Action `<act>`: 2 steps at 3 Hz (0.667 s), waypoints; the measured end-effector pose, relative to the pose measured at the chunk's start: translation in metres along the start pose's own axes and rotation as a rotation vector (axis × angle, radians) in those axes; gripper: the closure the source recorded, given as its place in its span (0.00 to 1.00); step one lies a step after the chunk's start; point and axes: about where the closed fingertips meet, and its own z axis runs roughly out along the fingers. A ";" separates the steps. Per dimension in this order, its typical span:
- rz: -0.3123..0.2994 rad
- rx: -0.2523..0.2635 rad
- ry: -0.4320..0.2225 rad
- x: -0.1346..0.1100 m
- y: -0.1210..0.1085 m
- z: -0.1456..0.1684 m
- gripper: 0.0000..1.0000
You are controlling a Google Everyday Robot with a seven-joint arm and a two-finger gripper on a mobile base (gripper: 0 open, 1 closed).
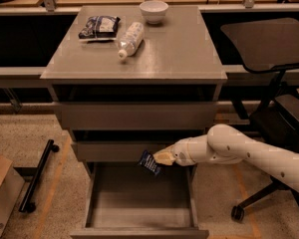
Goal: Place rxbar blueberry into bottom drawer
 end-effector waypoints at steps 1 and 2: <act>0.029 -0.045 0.002 0.034 -0.018 0.041 1.00; 0.067 -0.094 0.007 0.069 -0.031 0.078 1.00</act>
Offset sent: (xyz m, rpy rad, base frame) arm 0.0024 0.0193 -0.1707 0.1082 0.1496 0.0355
